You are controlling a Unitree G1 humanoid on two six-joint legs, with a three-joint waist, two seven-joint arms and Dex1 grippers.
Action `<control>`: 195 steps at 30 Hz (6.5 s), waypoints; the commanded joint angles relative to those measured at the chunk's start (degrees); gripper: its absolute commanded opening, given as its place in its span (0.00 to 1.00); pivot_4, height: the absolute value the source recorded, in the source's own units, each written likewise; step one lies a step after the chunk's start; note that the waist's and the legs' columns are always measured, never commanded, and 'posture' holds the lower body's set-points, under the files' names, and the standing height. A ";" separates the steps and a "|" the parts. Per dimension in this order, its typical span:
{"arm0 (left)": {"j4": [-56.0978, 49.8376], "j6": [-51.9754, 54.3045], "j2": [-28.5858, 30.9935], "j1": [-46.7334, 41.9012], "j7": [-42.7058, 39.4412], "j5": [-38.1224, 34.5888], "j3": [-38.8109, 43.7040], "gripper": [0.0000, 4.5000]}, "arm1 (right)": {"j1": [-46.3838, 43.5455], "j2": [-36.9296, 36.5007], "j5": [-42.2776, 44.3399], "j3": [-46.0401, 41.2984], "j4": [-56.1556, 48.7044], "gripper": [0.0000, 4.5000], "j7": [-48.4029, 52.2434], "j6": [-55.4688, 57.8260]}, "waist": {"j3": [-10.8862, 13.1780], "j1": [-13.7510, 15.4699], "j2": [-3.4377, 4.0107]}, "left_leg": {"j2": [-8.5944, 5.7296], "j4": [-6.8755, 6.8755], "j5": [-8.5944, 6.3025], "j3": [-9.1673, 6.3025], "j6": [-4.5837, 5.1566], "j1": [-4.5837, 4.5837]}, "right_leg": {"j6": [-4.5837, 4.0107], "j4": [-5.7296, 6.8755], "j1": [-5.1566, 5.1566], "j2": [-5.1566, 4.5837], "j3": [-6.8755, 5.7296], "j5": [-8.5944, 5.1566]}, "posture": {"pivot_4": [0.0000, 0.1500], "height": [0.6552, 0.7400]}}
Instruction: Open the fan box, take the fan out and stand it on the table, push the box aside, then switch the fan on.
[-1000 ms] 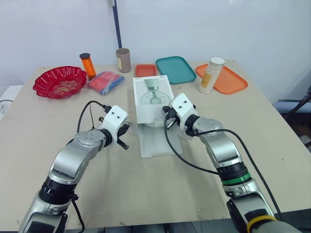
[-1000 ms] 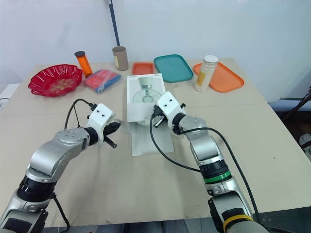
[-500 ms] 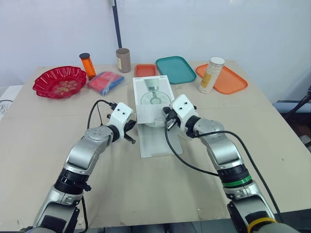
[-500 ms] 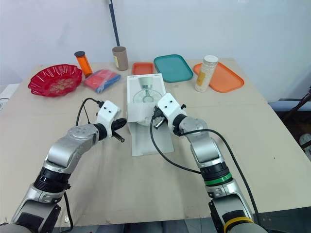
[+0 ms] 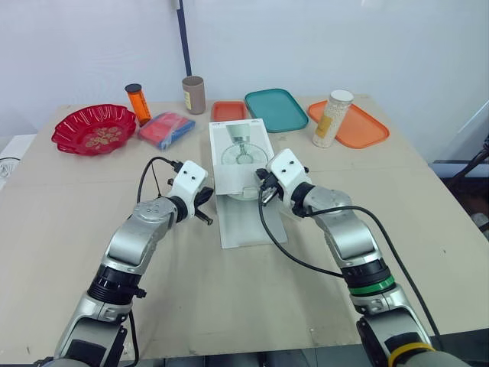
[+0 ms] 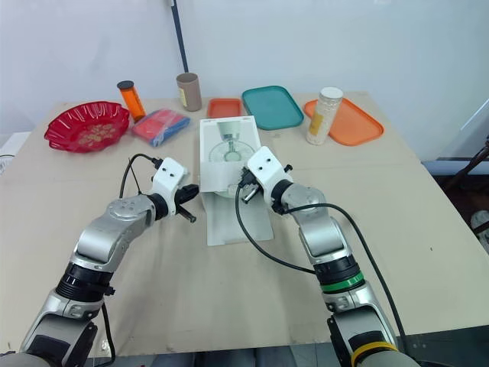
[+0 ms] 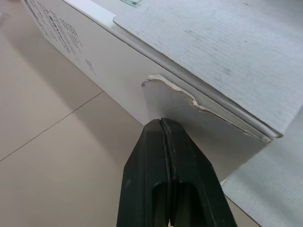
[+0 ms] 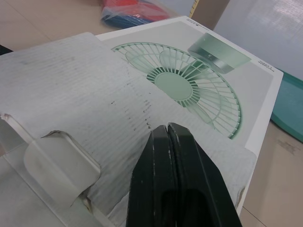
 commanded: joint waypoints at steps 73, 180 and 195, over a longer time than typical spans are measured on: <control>-28.41 6.10 4.17 28.38 46.08 -83.56 14.25 0.99 | 3.62 -0.07 -1.78 2.23 -2.52 0.00 1.48 3.63 | -0.39 0.30 -0.53 | 0.20 -0.29 -0.01 0.14 -0.11 0.24 | -0.23 -0.13 0.06 0.13 0.09 0.07 | 1.00 1.00; -3.51 -8.52 -34.03 12.63 34.47 -38.33 5.18 0.99 | 2.36 -3.09 -2.41 3.53 -4.34 0.00 3.37 5.70 | -0.42 0.69 -0.52 | 0.10 -0.28 0.05 0.06 -0.13 0.16 | -0.05 -0.23 0.12 0.10 0.07 0.01 | 1.00 1.00; -0.35 -11.86 -34.58 13.03 35.00 -37.51 5.07 0.99 | 1.82 -3.00 -2.45 3.66 -3.82 0.00 3.78 5.28 | -0.42 0.67 -0.51 | 0.10 -0.28 0.06 0.06 -0.15 0.16 | -0.04 -0.24 0.11 0.11 0.07 0.00 | 1.00 1.00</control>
